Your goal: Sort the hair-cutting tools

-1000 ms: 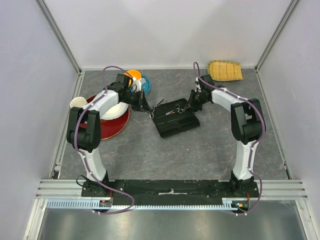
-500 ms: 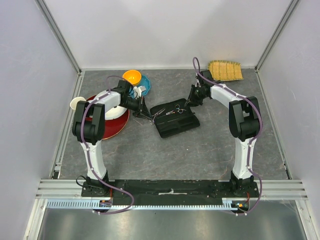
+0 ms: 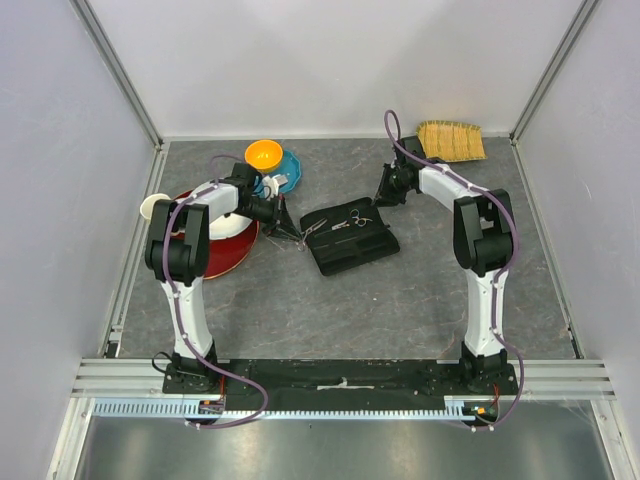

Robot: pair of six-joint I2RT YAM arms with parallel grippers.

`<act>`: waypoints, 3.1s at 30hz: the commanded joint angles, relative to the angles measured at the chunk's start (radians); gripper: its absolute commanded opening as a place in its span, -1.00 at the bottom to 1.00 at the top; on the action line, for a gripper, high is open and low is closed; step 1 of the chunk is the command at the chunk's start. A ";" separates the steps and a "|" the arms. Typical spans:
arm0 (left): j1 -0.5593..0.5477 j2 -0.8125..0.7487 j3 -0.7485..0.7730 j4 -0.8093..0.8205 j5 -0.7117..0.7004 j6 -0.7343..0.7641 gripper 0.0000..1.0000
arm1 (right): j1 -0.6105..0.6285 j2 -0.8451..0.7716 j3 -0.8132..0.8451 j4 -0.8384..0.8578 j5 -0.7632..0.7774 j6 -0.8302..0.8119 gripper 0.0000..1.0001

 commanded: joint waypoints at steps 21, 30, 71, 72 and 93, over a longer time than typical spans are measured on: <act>0.038 0.072 0.033 0.012 0.183 0.039 -0.95 | -0.015 0.101 0.070 0.010 0.015 -0.046 -0.63; 0.035 0.106 0.040 0.072 0.259 -0.007 -0.95 | -0.013 0.106 0.063 0.013 0.005 -0.039 -0.64; 0.005 0.247 0.231 0.060 0.234 -0.010 -0.62 | -0.010 0.134 0.017 0.033 -0.028 -0.033 -0.69; 0.005 0.232 0.225 0.063 0.214 -0.013 -0.54 | -0.010 0.129 0.014 0.035 -0.027 -0.033 -0.69; -0.004 -0.081 0.048 0.075 -0.491 -0.196 0.20 | -0.010 0.117 -0.006 0.032 -0.004 -0.030 -0.71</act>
